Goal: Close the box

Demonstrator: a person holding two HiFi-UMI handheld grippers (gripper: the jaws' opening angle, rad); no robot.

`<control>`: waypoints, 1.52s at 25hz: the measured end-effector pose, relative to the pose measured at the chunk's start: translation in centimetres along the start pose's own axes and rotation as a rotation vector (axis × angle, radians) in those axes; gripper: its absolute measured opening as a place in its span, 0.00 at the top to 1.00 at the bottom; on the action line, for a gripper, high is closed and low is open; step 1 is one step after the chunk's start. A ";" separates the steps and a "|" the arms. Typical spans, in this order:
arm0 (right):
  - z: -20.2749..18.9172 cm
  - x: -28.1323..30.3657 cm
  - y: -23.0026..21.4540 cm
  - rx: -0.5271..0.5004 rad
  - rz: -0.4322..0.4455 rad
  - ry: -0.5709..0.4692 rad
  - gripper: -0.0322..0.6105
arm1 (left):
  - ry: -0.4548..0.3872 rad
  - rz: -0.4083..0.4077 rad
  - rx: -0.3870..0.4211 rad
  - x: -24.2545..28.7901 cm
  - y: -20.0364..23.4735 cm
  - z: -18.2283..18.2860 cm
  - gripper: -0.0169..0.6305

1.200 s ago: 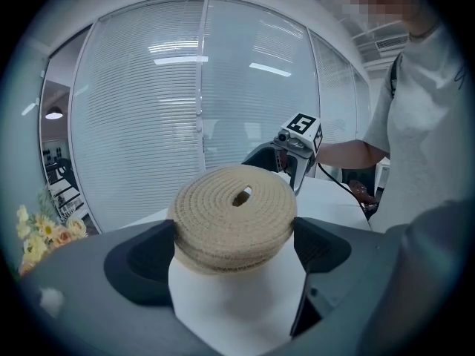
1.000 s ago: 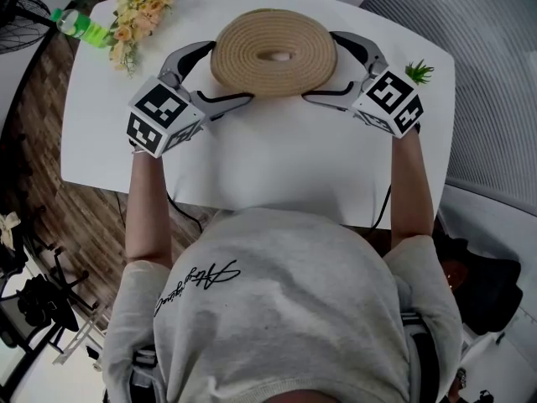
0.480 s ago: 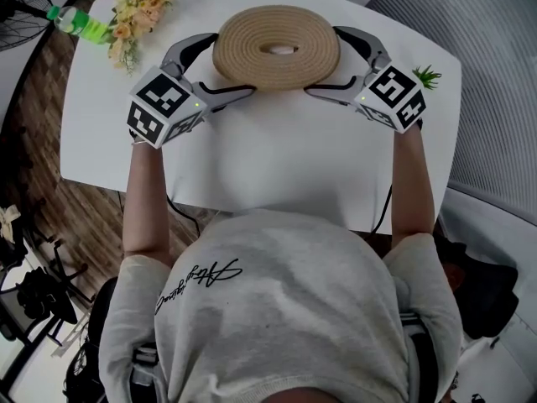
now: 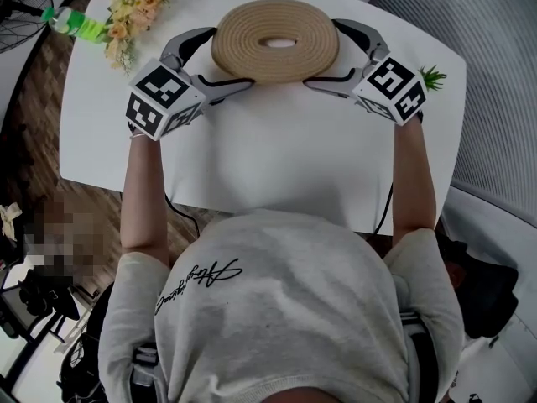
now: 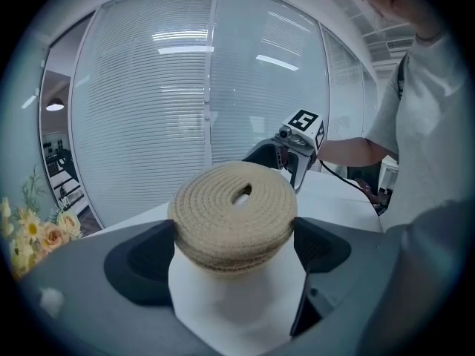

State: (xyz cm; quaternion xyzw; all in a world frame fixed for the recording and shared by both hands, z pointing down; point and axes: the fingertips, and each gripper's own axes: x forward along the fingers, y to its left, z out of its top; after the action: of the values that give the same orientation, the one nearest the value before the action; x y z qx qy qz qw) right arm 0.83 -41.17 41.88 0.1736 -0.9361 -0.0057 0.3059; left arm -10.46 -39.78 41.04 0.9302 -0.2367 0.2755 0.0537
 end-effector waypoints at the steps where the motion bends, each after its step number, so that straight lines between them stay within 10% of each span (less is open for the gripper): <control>1: 0.0 0.1 -0.1 0.001 0.000 0.001 0.09 | 0.002 0.000 0.002 0.1 0.1 0.0 0.20; 38: -1.5 0.9 -0.8 0.126 -0.068 -0.041 0.09 | -0.124 0.004 -0.089 0.8 1.4 -0.6 0.20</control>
State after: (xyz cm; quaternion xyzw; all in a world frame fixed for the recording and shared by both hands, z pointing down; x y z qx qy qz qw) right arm 1.24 -42.03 43.49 0.2241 -0.9343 0.0392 0.2746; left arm -10.80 -41.25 41.92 0.9416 -0.2534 0.2068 0.0798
